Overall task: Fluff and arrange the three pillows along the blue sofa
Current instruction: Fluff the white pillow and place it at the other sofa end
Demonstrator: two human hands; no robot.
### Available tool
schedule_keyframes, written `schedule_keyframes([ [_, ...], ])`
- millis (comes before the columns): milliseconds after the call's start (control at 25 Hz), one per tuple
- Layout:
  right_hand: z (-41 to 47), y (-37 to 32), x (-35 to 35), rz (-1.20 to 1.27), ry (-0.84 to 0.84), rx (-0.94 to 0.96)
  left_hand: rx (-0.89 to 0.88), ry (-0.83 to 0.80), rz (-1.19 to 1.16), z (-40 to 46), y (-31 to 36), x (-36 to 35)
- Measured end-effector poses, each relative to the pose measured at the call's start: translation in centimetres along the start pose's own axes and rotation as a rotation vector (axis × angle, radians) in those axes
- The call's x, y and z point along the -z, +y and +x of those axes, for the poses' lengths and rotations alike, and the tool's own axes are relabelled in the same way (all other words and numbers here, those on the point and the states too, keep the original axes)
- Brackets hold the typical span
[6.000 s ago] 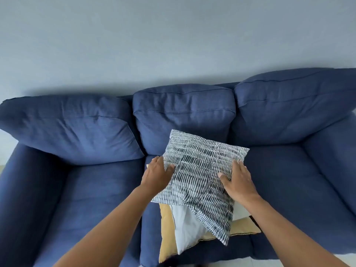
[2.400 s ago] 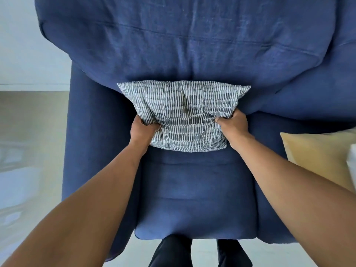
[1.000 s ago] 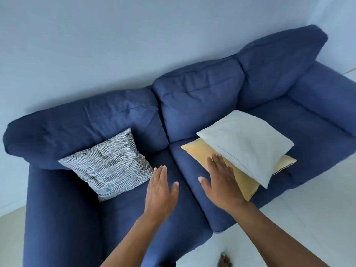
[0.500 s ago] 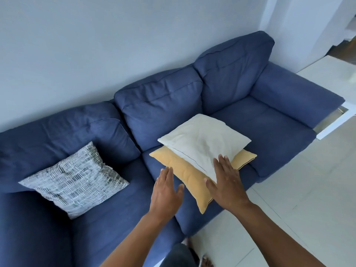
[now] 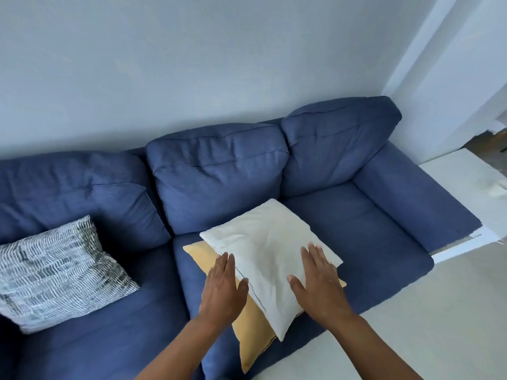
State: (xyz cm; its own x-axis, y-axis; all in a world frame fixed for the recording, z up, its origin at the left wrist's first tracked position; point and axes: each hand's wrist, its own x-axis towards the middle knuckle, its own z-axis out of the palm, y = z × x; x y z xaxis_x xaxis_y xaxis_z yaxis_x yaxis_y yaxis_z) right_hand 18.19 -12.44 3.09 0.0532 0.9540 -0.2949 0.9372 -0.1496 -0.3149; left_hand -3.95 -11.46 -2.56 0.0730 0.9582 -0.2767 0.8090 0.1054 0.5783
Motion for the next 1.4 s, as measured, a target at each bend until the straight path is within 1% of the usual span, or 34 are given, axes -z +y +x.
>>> schedule_keyframes([
  [120,4.1,-0.6,0.9,-0.011,-0.025,0.054,0.022,0.01,0.011,3.0,0.3,0.8],
  [280,7.2,-0.8,0.3,-0.041,-0.129,0.125,0.101,0.034,0.022,4.6,0.4,1.2],
  [480,12.5,0.8,0.4,-0.098,-0.275,0.284,0.259,0.134,-0.002,5.8,1.2,-0.3],
  [680,19.1,3.9,2.4,-0.118,-0.315,0.406,0.435,0.179,-0.044,6.7,5.3,-3.3],
  [880,23.4,7.6,1.5,-0.17,-0.408,0.413,0.605,0.18,-0.101,9.0,8.5,-6.5],
  [1000,25.3,8.4,-0.2,-0.162,-0.443,0.411,0.669,0.147,-0.112,9.8,8.4,-7.6],
  [1120,26.4,9.3,-1.7,-0.115,-0.449,0.337,0.714,0.156,-0.129,10.2,7.2,-8.7],
  [1240,28.5,10.3,-3.1,-0.064,-0.471,0.252,0.806,0.177,-0.224,12.0,5.6,-9.6],
  [1400,31.2,11.2,-5.0,0.136,-0.469,0.1,0.901,0.162,-0.389,14.3,3.4,-11.4],
])
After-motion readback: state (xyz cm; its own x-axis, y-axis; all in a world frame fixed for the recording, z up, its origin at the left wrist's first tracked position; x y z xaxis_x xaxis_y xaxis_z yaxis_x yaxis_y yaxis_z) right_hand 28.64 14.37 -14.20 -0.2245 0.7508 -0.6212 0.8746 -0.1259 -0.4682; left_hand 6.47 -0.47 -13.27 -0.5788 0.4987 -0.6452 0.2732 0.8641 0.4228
